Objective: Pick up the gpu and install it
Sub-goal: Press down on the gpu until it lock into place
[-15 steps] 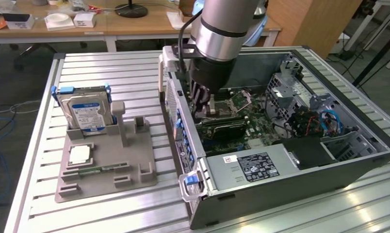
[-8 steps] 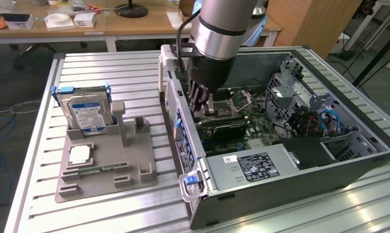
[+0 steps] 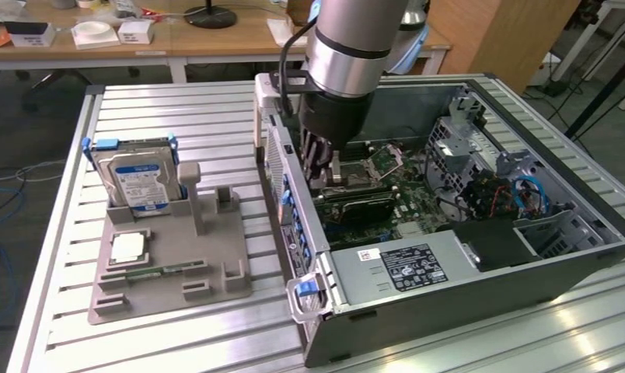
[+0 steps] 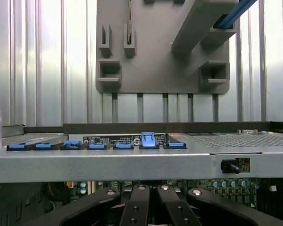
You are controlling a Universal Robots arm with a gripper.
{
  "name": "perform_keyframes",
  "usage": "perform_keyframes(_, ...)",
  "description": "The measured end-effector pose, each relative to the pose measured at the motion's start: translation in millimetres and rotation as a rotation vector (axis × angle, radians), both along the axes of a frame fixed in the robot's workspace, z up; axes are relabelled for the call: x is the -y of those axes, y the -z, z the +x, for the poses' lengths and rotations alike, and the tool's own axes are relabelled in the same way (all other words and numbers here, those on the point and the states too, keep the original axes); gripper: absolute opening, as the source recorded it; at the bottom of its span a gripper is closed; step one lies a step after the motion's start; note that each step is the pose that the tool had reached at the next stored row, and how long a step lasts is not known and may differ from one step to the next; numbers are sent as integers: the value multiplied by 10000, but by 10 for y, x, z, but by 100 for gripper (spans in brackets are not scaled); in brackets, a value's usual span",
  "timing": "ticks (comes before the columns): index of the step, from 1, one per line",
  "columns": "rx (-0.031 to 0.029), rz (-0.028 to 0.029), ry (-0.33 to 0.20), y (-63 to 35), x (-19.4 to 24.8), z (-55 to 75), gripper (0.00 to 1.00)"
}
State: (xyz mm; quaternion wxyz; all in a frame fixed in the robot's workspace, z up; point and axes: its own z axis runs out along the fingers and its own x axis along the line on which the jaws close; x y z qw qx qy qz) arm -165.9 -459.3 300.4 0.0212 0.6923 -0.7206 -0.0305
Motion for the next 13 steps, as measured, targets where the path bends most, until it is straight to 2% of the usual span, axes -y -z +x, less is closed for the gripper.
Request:
perform_keyframes(2,65,-4,-1,7,1,0,11)
perform_keyframes(3,74,-5,-2,10,1,1,11)
perform_keyframes(7,69,0,5,-2,0,-1,11)
perform_keyframes(9,38,2,12,-7,0,-1,11)
perform_keyframes(13,21,-2,19,-9,0,-6,11)
